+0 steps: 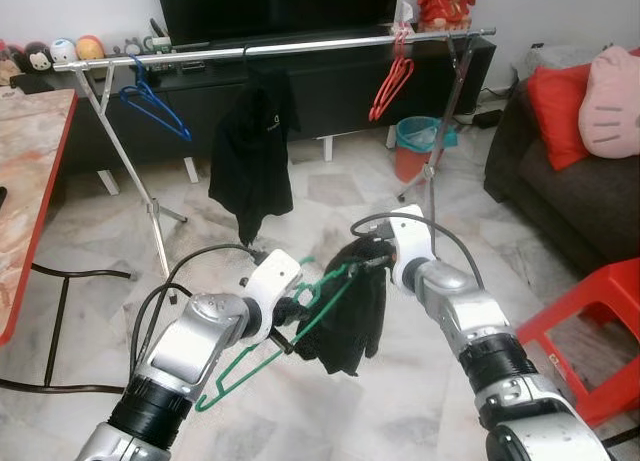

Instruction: Hang hanger

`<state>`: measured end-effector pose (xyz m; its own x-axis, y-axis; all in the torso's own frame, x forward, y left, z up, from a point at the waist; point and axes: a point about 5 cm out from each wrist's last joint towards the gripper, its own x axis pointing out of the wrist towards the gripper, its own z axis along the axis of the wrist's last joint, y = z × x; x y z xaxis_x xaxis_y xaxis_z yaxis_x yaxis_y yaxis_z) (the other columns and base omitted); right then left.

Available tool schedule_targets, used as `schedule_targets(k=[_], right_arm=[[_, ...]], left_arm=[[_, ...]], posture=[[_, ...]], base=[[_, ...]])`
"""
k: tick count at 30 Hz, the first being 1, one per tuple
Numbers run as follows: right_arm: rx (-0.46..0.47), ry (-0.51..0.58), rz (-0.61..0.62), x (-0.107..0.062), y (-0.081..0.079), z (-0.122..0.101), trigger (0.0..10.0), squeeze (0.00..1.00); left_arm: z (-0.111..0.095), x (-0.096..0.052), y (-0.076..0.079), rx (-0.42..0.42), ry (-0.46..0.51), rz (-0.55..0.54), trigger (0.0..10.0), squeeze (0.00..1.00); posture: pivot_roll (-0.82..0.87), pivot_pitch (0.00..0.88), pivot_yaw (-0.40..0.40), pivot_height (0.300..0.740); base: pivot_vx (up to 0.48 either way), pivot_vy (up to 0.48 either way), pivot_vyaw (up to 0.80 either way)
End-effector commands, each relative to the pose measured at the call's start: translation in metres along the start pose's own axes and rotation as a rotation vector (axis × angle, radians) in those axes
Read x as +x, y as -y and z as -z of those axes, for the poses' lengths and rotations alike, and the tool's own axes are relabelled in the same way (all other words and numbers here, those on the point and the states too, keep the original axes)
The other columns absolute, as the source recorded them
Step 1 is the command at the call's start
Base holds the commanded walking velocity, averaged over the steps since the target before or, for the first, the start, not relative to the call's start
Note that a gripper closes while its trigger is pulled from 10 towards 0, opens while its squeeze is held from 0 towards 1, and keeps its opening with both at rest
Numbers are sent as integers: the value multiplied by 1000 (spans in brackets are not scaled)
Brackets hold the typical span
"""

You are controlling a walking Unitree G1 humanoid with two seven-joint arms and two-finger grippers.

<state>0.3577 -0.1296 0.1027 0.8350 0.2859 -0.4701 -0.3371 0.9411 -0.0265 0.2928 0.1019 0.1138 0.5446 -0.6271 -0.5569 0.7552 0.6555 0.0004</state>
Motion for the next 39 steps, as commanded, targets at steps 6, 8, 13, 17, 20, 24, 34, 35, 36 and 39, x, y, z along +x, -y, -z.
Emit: schedule_targets(k=[6,8,13,17,20,24,34,35,36,39], right_arm=[[30,60,77,-4,6,-16,10000,0],[43,76,33,-6,0,-23,10000,0],[19,83,-14,-8,-12,-28,10000,0],[3,68,-35,-12,-17,-27,10000,0],[8,69,-41,-18,-21,-27,10000,0],[-6,54,-30,-28,-22,-25,10000,0],[-9,15,19,-42,-13,-11,10000,0],[-22,21,-1,-45,-16,-14,10000,0],[-32,26,-17,-46,-19,-16,10000,0],[-59,33,-47,-50,-25,-20,10000,0]], left_arm=[[-2,-8,5,50,-13,67,10000,0],[-1,-5,0,34,-30,23,10000,0],[0,-1,-8,6,-56,-41,10000,0],[4,0,-12,-5,-87,-73,10000,0],[3,0,-16,-32,-78,-115,10000,0],[-1,2,-23,-48,-60,-191,10000,0],[-2,1,-35,-50,-61,-281,10000,0],[-3,1,-34,-45,-56,-270,10000,0],[-4,2,-33,-47,-50,-256,10000,0],[-5,2,-30,-40,-40,-239,10000,0]], posture=[[50,0,0,740],[53,0,1,740],[46,0,2,740],[41,0,5,740],[36,0,5,740],[30,0,7,740],[19,0,9,740],[21,0,8,740],[22,0,7,740],[24,0,6,740]], base=[[0,0,0],[0,0,0],[0,0,0],[0,0,0],[0,0,0],[0,0,0],[0,0,0],[0,0,0],[0,0,0],[0,0,0]])
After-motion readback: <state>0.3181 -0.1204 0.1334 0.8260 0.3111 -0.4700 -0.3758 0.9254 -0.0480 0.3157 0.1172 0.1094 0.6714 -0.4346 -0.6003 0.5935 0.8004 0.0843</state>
